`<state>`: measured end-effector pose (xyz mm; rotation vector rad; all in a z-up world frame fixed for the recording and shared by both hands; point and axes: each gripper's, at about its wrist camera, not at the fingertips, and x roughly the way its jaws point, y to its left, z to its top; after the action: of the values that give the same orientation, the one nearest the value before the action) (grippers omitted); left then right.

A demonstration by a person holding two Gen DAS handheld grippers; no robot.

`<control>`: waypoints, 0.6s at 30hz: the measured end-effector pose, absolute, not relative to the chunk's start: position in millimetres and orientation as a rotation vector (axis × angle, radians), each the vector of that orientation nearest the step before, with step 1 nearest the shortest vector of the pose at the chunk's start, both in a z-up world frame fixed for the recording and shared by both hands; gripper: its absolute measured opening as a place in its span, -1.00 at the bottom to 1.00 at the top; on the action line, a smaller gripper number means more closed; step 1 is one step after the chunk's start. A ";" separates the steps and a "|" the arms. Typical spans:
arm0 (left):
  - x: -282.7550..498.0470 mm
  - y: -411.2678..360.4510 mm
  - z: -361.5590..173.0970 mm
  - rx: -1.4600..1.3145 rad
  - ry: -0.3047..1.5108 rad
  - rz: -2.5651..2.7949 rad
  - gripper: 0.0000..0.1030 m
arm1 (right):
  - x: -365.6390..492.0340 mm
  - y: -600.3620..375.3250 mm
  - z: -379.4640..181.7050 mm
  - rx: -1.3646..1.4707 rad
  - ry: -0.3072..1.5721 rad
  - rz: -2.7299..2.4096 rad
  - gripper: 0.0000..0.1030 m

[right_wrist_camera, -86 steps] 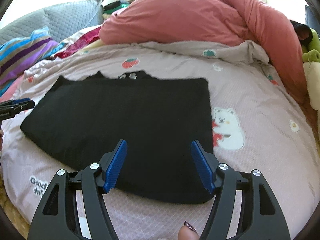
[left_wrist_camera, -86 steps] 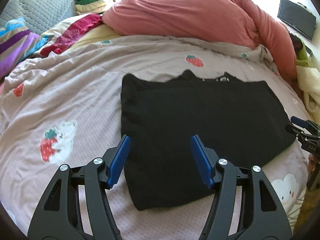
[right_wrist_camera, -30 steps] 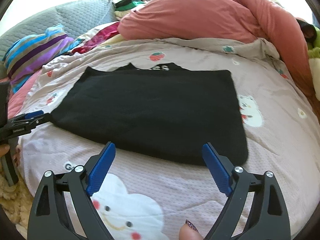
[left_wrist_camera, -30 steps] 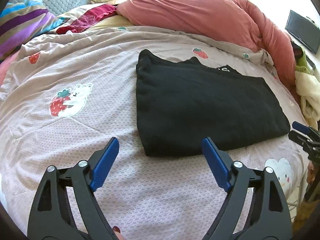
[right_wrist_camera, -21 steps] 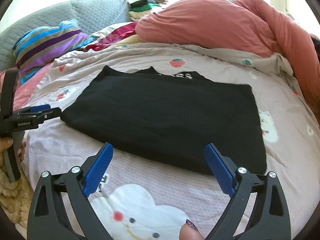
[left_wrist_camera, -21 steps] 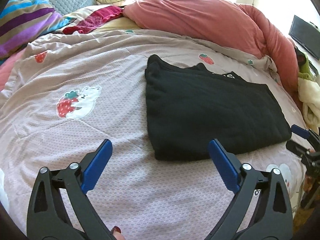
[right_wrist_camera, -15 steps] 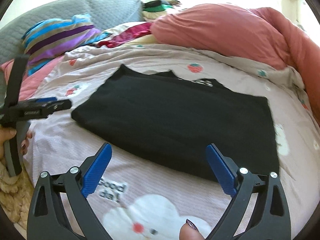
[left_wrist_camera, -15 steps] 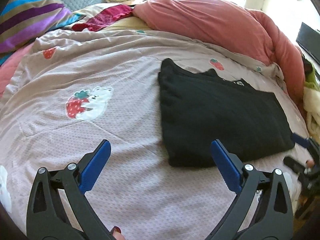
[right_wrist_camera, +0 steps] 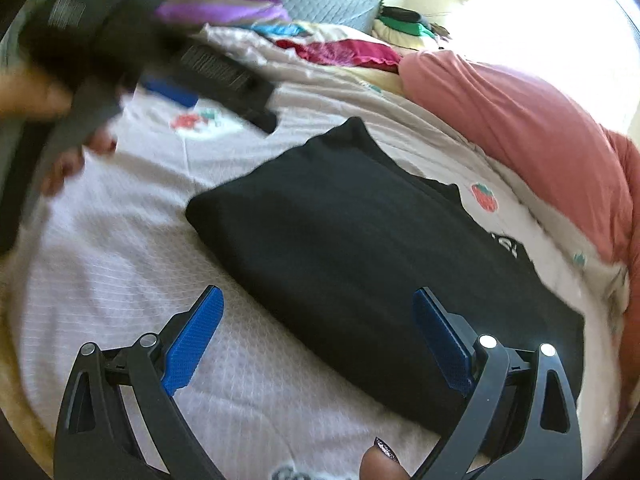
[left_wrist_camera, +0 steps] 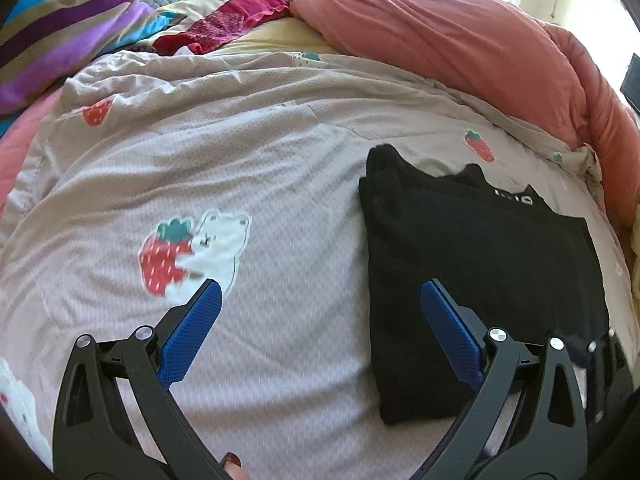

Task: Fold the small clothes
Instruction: 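Grasp the end of the folded black sweatshirt with the right gripper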

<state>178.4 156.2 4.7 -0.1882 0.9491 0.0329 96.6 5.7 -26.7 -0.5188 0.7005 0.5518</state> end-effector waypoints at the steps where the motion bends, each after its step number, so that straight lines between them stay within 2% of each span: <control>1: 185.0 156.4 4.1 -0.185 0.958 0.034 0.81 | 99.2 12.0 -32.3 -0.546 0.703 0.545 0.84; 14: 235.4 143.7 -10.8 -0.144 1.024 0.016 0.81 | 127.7 50.1 -48.2 -0.630 0.656 0.497 0.80; 15: 238.2 142.2 -10.8 -0.138 1.026 0.011 0.81 | 128.5 50.3 -47.7 -0.631 0.648 0.491 0.73; 16: 240.4 141.5 -10.9 -0.138 1.027 0.008 0.81 | 128.3 50.1 -46.5 -0.628 0.635 0.492 0.48; 17: 243.2 140.7 -11.1 -0.140 1.030 0.001 0.81 | 127.6 49.4 -45.1 -0.626 0.625 0.492 0.33; 18: 245.7 139.8 -11.6 -0.144 1.033 -0.003 0.81 | 127.1 48.2 -43.8 -0.624 0.618 0.489 0.27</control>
<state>245.7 139.8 -11.6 -0.1438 1.0331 -0.0030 127.1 48.2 -43.8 -0.6237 0.6176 0.4892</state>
